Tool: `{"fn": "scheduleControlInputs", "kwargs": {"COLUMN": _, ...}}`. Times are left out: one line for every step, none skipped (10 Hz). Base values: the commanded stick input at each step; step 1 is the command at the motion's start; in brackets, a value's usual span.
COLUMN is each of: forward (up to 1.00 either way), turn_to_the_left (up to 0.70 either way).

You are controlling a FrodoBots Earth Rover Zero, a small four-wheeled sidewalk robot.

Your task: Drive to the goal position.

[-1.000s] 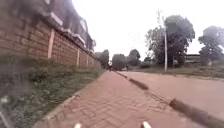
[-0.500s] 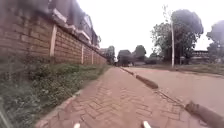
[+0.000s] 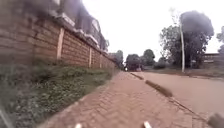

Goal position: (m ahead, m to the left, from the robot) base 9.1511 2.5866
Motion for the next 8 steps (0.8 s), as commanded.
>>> {"fn": "scheduleControlInputs", "kwargs": {"forward": 0.50, "turn_to_the_left": 0.25}}
{"fn": "scheduleControlInputs", "kwargs": {"forward": 0.50, "turn_to_the_left": -0.49}}
{"fn": "scheduleControlInputs", "kwargs": {"forward": 0.50, "turn_to_the_left": -0.50}}
{"fn": "scheduleControlInputs", "kwargs": {"forward": 0.50, "turn_to_the_left": -0.50}}
{"fn": "scheduleControlInputs", "kwargs": {"forward": 0.50, "turn_to_the_left": -0.32}}
{"fn": "scheduleControlInputs", "kwargs": {"forward": 0.50, "turn_to_the_left": -0.04}}
{"fn": "scheduleControlInputs", "kwargs": {"forward": 0.50, "turn_to_the_left": 0.00}}
{"fn": "scheduleControlInputs", "kwargs": {"forward": 0.50, "turn_to_the_left": 0.00}}
